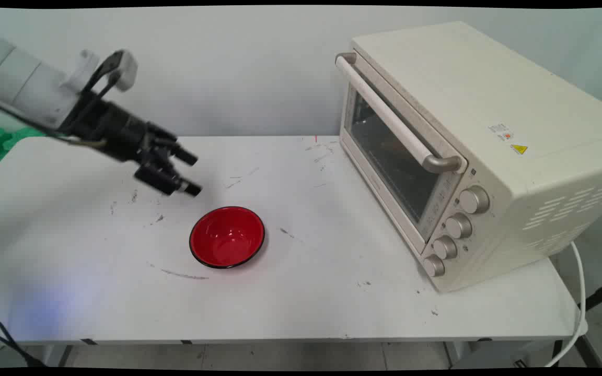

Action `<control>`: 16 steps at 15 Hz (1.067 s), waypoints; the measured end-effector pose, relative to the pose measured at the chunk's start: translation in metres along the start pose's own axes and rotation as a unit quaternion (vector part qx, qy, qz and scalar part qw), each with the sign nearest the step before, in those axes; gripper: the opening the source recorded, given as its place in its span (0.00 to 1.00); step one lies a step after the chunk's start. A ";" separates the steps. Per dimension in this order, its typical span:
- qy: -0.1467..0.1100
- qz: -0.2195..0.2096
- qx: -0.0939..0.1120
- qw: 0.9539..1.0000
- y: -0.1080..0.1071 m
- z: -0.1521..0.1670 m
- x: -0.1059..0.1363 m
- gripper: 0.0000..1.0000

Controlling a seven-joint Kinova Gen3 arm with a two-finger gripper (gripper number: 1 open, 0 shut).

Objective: Open the oven

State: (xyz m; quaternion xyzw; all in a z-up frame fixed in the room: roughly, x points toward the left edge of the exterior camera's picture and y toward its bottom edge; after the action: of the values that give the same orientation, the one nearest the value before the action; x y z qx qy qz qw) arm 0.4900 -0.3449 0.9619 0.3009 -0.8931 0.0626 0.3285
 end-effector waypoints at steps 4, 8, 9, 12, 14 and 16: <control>0.034 -0.002 0.011 0.999 -0.003 0.002 0.051 1.00; 0.064 -0.005 0.018 0.998 -0.003 0.000 0.102 1.00; 0.068 -0.005 0.019 0.997 -0.003 0.000 0.110 1.00; 0.089 -0.007 0.026 0.996 -0.003 -0.002 0.148 1.00; 0.102 -0.009 0.031 0.994 -0.004 -0.001 0.172 1.00; 0.115 -0.011 0.036 0.993 -0.005 0.001 0.194 1.00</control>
State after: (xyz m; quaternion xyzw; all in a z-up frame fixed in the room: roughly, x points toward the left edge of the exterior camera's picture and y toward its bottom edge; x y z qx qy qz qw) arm 0.3753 -0.4456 1.0815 0.3128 -0.8434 0.1252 0.4185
